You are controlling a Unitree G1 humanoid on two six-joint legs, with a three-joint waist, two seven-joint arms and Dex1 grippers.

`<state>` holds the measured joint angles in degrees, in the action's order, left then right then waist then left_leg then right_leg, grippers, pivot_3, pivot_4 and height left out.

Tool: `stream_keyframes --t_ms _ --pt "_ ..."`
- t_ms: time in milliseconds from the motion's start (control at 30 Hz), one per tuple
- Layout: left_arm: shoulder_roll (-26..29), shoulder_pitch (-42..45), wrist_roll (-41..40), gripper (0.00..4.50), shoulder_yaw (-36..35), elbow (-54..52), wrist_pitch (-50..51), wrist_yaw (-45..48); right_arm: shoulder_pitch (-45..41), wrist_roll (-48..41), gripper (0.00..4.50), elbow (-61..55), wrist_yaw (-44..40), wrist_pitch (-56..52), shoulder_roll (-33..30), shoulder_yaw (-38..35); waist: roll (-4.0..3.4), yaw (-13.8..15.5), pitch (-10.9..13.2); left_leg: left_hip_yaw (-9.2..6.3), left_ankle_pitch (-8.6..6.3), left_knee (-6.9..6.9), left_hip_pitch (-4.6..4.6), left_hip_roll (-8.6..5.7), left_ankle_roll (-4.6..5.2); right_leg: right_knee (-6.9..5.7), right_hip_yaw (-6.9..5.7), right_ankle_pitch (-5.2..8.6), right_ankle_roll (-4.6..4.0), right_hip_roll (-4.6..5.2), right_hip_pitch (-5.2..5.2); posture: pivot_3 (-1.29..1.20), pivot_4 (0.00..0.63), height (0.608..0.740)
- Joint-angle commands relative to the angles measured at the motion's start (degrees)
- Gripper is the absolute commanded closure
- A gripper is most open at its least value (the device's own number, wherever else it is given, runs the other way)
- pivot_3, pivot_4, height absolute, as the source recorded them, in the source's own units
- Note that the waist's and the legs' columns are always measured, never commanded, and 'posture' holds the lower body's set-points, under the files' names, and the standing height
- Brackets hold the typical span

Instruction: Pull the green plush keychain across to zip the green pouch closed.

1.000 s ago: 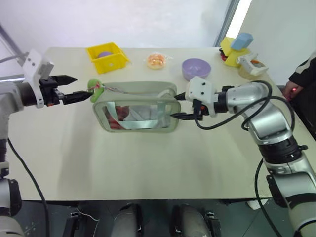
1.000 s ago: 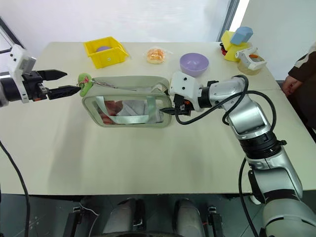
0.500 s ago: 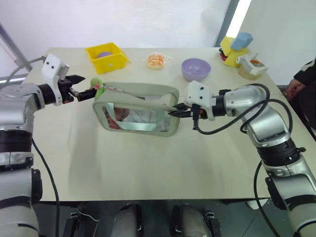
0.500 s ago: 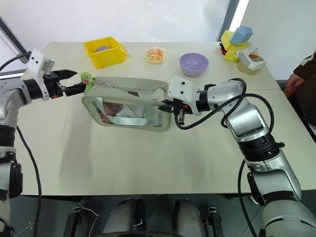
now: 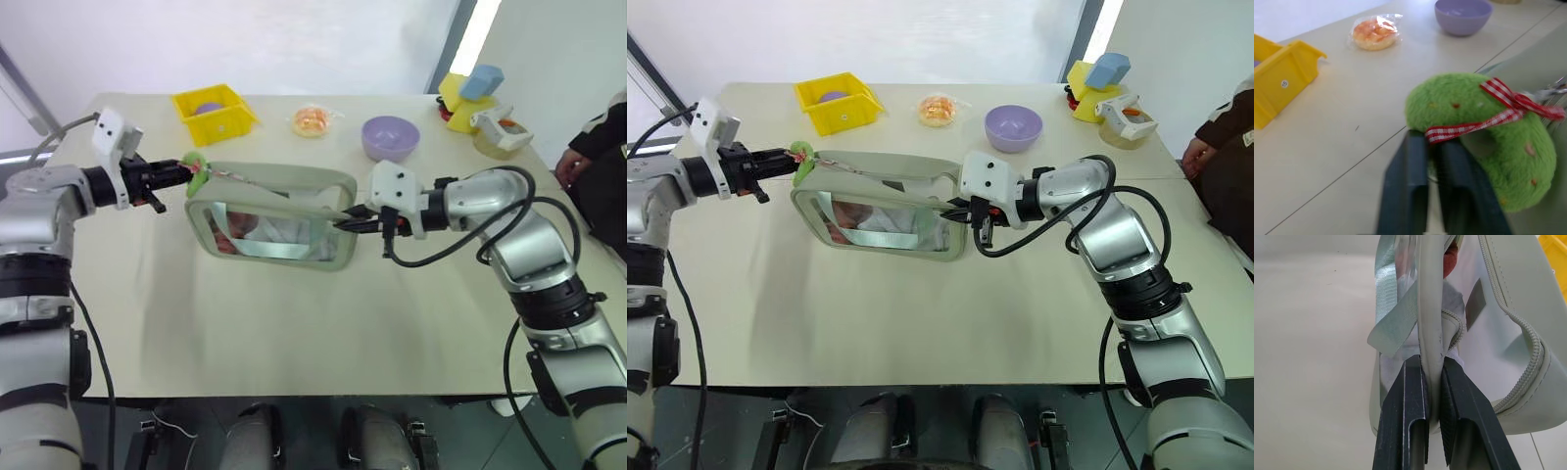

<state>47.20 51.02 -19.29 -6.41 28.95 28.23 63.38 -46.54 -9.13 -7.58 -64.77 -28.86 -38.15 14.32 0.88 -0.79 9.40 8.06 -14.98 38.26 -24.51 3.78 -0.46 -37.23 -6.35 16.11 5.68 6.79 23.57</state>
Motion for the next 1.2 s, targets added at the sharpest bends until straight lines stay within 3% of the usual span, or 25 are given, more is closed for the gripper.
stream_keyframes --t_ms 33,233,400,500,600,767,867,1000,1200 --pt "1.9 4.2 -6.7 4.46 -3.2 -6.3 7.6 4.0 -1.8 1.0 4.25 2.0 0.0 3.8 -0.4 -0.6 0.01 0.0 0.0 0.0 0.0 0.0 0.0 0.0 0.0 0.0 0.0 0.0 0.0 0.0 0.0 0.0 0.15 0.739" --pt "0.6 5.0 -11.9 4.46 -1.2 -15.8 15.0 7.0 -4.8 3.4 4.25 9.5 0.1 10.1 0.5 0.0 0.01 -0.1 0.0 -0.01 0.0 0.0 0.04 0.0 0.0 -0.01 0.01 0.0 0.0 0.0 -0.03 0.0 0.15 0.739" --pt "-2.3 3.6 -3.3 4.46 6.3 -18.1 6.3 3.6 -5.6 3.8 4.25 10.7 0.4 10.9 1.5 -0.2 0.01 0.0 0.0 -0.02 0.0 0.02 0.04 -0.01 0.0 0.0 0.0 0.0 0.0 0.0 -0.07 0.0 0.15 0.739" --pt "-3.8 5.1 -1.8 4.46 5.9 -15.3 3.8 1.2 -5.4 3.8 4.25 10.3 0.4 10.8 1.6 -0.3 0.01 -0.1 0.0 -0.03 0.0 0.03 0.04 -0.01 0.0 -0.01 0.0 0.0 0.0 0.0 -0.06 0.0 0.15 0.739" --pt "-3.3 5.8 -2.3 3.47 5.6 -14.9 3.8 2.3 -5.1 3.9 4.25 10.0 0.4 10.6 1.7 -0.4 0.0 -0.3 0.0 0.0 0.0 -0.01 0.03 0.0 0.0 0.0 0.01 0.0 0.0 0.0 -0.01 0.0 0.15 0.739" --pt "1.2 6.6 -1.0 0.97 5.4 -16.6 4.0 2.9 -4.8 3.9 4.25 10.2 0.5 11.0 1.7 -0.5 0.01 -0.2 0.0 -0.01 0.0 0.01 0.03 0.0 0.0 -0.01 0.01 0.0 0.0 0.0 -0.02 0.0 0.15 0.739" --pt "6.5 6.4 -3.2 0.97 4.3 -20.6 8.0 6.3 -4.9 3.9 4.25 10.9 0.4 11.6 1.7 -0.4 0.0 -0.3 0.0 0.0 0.0 -0.03 0.02 0.0 0.0 0.0 0.01 0.0 0.0 0.0 0.01 0.0 0.15 0.739" --pt "14.2 -0.6 -6.1 0.97 3.0 -27.3 11.8 11.4 -5.5 4.1 4.25 12.3 0.1 12.6 2.0 -0.3 -0.03 -0.2 0.0 0.01 0.0 -0.02 0.03 0.01 0.0 0.0 0.02 0.0 0.0 0.01 0.0 0.0 0.15 0.739" --pt "14.3 -13.0 -3.0 0.97 3.6 -33.3 7.6 7.9 -6.4 4.0 4.25 13.4 0.1 13.0 3.0 0.0 -0.05 0.0 0.0 -0.03 0.0 -0.01 0.09 0.02 0.0 0.0 0.02 0.01 -0.01 0.0 -0.08 0.0 0.15 0.739"
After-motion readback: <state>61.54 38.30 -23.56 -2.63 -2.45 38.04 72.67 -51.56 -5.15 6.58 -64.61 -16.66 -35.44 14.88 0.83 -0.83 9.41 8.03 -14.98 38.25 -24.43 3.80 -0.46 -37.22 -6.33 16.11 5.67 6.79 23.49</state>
